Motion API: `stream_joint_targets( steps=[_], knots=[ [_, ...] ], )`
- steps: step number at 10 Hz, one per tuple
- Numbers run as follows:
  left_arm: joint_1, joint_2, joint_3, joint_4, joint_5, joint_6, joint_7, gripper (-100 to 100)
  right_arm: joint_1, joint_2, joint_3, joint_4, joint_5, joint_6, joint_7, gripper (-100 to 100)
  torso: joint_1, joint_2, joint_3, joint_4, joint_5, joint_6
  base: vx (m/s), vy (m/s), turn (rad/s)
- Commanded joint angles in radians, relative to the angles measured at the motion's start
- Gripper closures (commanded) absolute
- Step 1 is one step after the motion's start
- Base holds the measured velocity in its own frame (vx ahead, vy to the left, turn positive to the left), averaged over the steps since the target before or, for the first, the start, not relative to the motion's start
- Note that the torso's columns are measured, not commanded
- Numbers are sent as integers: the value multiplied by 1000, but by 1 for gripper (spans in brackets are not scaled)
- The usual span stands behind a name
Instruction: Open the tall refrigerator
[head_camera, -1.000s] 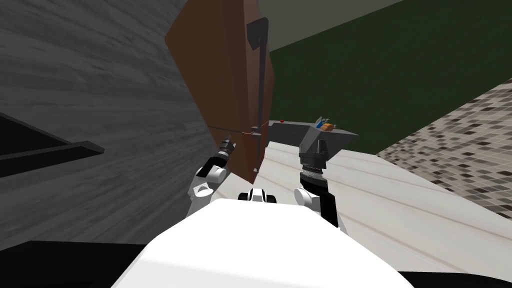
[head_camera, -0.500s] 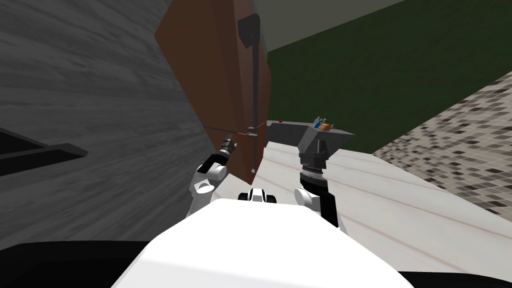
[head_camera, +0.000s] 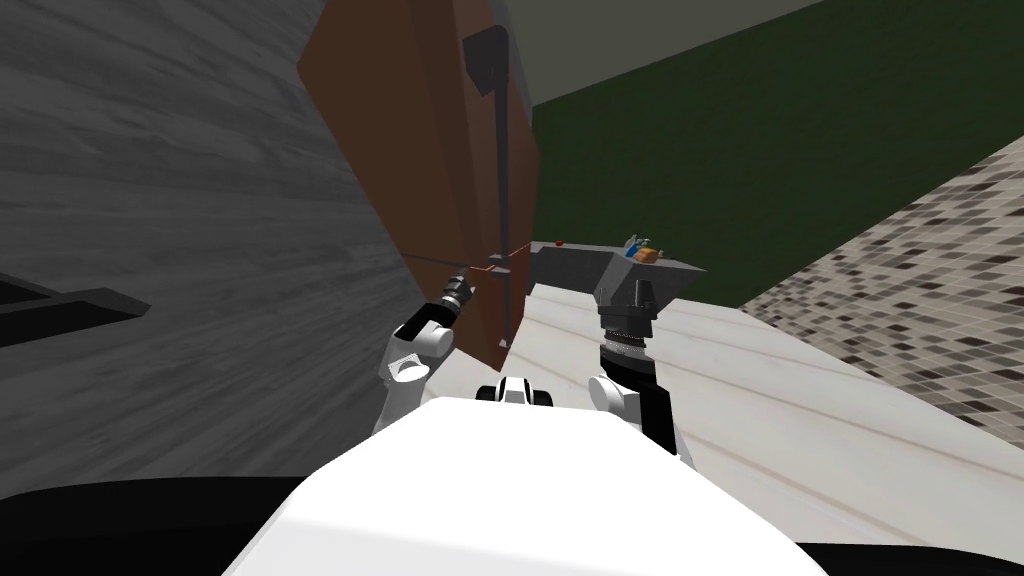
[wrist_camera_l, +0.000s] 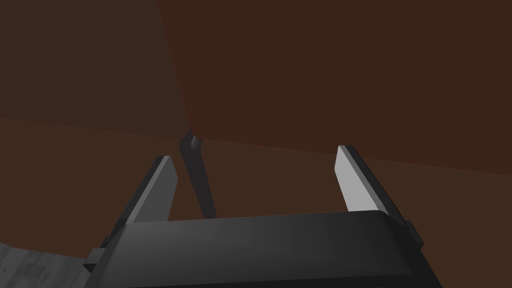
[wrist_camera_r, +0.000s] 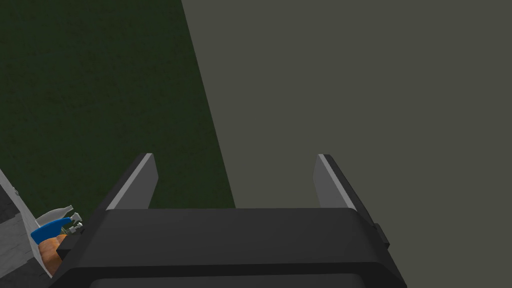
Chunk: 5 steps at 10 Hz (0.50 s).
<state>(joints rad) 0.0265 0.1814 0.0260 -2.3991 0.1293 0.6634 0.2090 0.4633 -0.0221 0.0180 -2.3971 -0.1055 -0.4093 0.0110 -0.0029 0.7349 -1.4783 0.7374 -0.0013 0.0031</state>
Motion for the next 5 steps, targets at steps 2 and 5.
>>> stream_joint_targets(
  steps=[2,5],
  knots=[
    [-53,18,3,-29,8,110,8,-100,0,0,0,0,0,0,0,0,-4,-6,-4,1,-2,3,18,-75,-25],
    [-80,31,5,-59,10,177,11,-100,0,0,0,0,0,0,0,0,-7,-12,-10,3,-5,9,18,-46,-12]
  ],
)
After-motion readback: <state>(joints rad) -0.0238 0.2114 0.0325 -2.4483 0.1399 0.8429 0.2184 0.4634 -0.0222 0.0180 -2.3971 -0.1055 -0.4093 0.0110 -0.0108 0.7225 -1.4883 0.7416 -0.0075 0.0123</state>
